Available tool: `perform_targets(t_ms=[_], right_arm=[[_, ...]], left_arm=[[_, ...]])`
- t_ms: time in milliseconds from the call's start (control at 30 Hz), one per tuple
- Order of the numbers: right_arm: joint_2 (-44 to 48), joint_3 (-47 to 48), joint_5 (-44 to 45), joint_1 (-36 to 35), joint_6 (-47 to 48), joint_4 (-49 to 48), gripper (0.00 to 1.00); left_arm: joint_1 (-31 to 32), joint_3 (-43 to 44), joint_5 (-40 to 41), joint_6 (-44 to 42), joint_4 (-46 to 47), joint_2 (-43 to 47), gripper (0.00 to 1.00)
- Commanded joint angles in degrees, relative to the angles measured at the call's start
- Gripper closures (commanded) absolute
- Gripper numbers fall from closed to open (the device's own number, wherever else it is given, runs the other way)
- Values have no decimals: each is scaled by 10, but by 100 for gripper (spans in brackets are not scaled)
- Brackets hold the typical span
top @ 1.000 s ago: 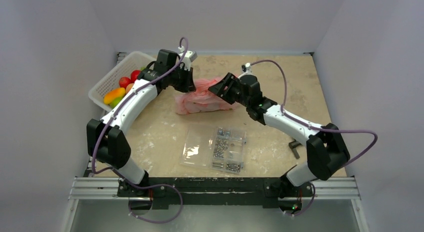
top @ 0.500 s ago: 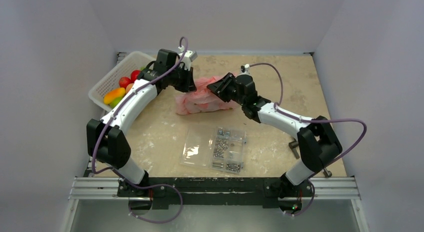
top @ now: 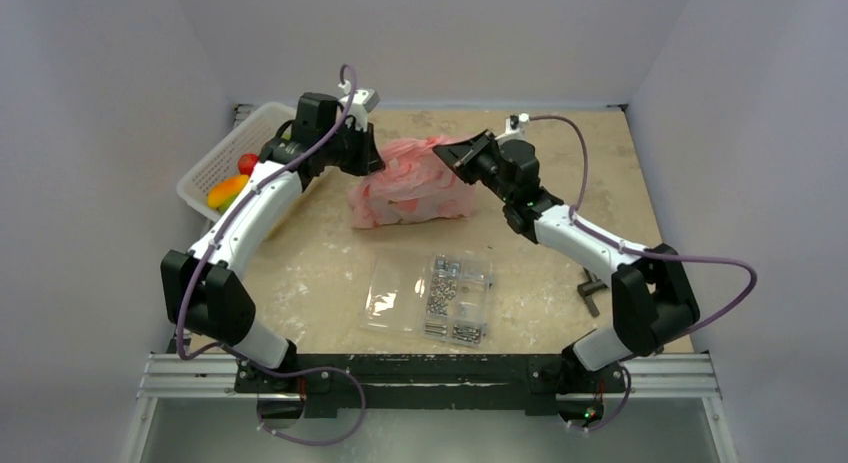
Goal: Take the fake fruits out of the plastic bag
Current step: Untie the plastic bag at the center of the board, then adjust the plastic bag at the center of the board.
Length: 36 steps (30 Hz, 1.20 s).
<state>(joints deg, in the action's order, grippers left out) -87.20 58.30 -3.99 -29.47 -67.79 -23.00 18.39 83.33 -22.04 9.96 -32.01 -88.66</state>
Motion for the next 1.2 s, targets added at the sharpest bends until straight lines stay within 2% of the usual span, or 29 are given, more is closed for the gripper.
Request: perform_targets(t_ms=[0,100,267,333,400,500,533,600,633,667,700,767,833,933,1067,1133,1167], right_arm=[[62,-67,22,38,-42,-102,100],[90,-100,4,116,-65,-112,100],[68,-154,-110,230,-180,-179,100],[40,-183,-148,249,-229,-221,100],[6,-212,-188,254,-274,-304,100],[-27,-217,-227,255,-291,-344,100],[-29,-217,-236,255,-284,-350,93],[-20,-208,-249,255,-243,-322,75],[-13,-188,-261,255,-198,-270,65],[-5,-154,-273,256,-116,-179,61],[1,-110,-275,255,15,-79,58],[22,-43,-233,234,201,84,45],[50,-6,-164,207,330,178,41],[112,-23,-108,188,416,184,35],[150,-32,-52,153,462,161,28],[144,-21,-26,144,458,154,3],[140,-18,-12,134,461,144,1]], left_arm=[[-2,-8,6,8,14,19,100],[-7,-10,20,9,13,22,100],[-29,-20,5,33,33,27,100],[-39,-20,-9,40,37,26,100],[-44,-20,-24,42,41,25,100],[-44,-21,-47,42,47,20,100],[-44,-21,-54,42,49,18,100],[-44,-20,-65,40,49,16,100],[-44,-20,-68,39,49,15,100],[-44,-20,-73,39,51,15,100],[-44,-20,-78,38,51,15,100],[-43,-21,-80,37,52,17,100],[-43,-25,-84,36,56,19,100],[-42,-33,-84,37,66,20,100],[-39,-30,-81,35,62,9,100],[-34,-28,-71,30,56,6,100],[-28,-26,-64,24,51,6,100]])
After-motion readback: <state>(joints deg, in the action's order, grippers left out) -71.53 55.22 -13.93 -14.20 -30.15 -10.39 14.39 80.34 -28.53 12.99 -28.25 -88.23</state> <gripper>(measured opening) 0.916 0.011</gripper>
